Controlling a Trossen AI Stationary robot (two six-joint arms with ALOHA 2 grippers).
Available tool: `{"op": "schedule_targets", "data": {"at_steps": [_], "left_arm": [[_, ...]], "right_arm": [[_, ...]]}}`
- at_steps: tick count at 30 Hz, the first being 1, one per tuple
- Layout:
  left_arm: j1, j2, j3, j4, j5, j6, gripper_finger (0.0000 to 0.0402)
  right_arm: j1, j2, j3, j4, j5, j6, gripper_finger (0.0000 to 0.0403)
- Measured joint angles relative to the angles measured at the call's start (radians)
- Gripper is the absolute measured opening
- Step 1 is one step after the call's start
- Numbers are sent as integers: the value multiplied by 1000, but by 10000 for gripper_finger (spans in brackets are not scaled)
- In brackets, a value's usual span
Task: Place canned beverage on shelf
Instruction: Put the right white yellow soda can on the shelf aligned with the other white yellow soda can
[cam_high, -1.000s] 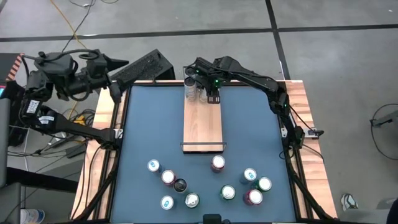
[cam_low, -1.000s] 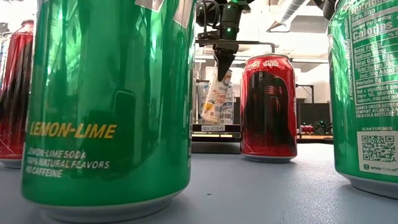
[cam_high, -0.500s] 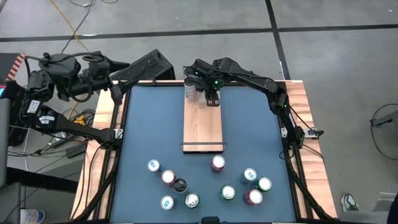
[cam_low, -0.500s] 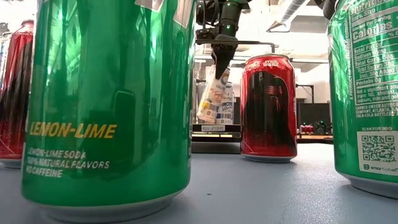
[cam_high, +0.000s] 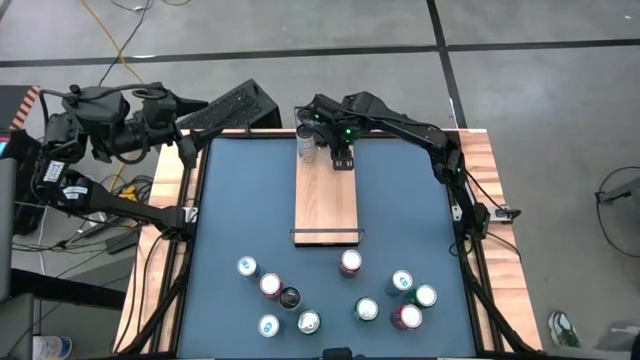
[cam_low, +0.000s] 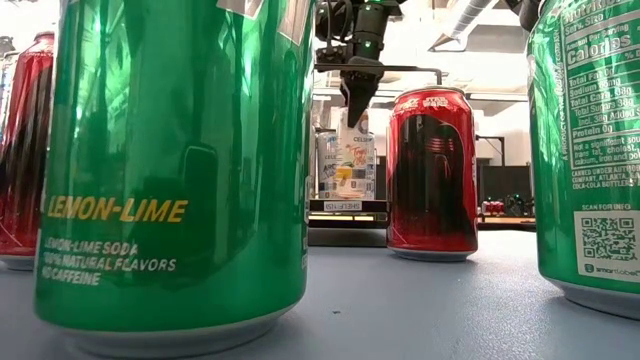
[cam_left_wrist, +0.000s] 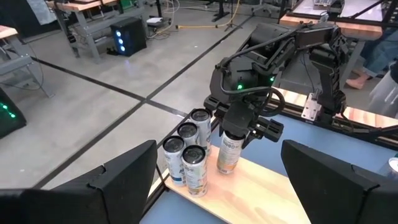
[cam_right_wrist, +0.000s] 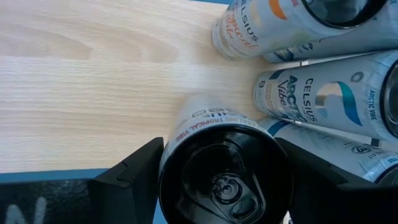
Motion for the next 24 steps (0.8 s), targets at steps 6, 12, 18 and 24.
{"op": "schedule_targets", "data": {"at_steps": [6, 12, 18, 24], "left_arm": [[0, 0, 0, -3, 0, -5, 332], [0, 0, 0, -33, 1, -29, 332], [0, 0, 0, -45, 1, -41, 332], [0, 0, 0, -45, 1, -52, 332]], "right_arm": [[0, 0, 0, 5, 0, 0, 271], [0, 0, 0, 14, 0, 0, 273], [0, 0, 0, 44, 0, 0, 291], [-3, 0, 0, 46, -14, 0, 303]]}}
